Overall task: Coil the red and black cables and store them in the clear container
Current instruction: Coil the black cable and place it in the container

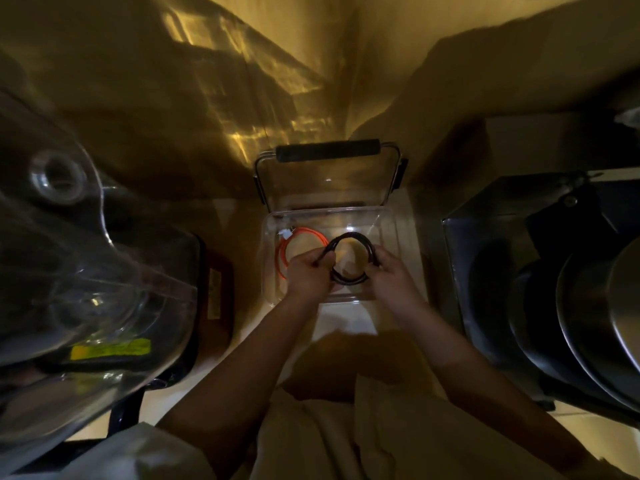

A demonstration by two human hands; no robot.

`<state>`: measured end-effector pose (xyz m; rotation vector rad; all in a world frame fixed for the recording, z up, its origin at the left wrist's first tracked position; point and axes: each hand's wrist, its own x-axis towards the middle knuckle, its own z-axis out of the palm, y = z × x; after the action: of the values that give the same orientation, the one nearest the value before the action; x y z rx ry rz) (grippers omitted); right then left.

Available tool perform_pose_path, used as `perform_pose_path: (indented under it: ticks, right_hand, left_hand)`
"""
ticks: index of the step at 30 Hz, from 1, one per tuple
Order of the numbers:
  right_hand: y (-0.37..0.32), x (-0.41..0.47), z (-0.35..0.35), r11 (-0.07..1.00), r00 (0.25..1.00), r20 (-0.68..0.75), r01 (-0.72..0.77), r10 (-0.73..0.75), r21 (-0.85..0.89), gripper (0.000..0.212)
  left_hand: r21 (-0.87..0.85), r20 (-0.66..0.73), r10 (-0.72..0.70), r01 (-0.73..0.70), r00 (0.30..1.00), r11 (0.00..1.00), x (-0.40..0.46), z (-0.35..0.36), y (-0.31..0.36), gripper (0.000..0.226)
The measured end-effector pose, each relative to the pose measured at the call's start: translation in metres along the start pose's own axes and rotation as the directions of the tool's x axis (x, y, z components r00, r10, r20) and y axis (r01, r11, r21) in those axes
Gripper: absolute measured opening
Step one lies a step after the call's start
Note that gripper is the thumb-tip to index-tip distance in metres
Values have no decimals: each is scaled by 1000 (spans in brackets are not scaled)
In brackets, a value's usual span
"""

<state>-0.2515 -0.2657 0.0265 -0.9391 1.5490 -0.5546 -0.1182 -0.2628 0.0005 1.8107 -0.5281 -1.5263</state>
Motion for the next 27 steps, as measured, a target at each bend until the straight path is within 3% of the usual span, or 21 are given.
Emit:
perform_pose_path:
  ticks: [7, 11, 14, 18, 27]
  right_hand:
    - [15, 34, 8, 989, 995, -45, -94, 90, -111, 38]
    - [12, 47, 12, 982, 992, -85, -110, 98, -151, 44]
    - [10, 56, 12, 976, 990, -96, -117, 100, -183, 43]
    - [12, 59, 13, 963, 995, -74, -88, 71, -257, 60]
    - [18, 61, 11, 918, 998, -48, -45, 29, -394, 60]
  left_hand:
    - [217, -80, 175, -154, 981, 964, 25, 12, -4, 18]
    - [466, 18, 198, -183, 980, 866, 30, 21, -3, 25]
    - [519, 66, 147, -160, 987, 839, 39, 24, -5, 29]
    - [423, 30, 136, -136, 990, 896, 50, 24, -13, 22]
    - [192, -86, 63, -46, 994, 980, 61, 29, -15, 13]
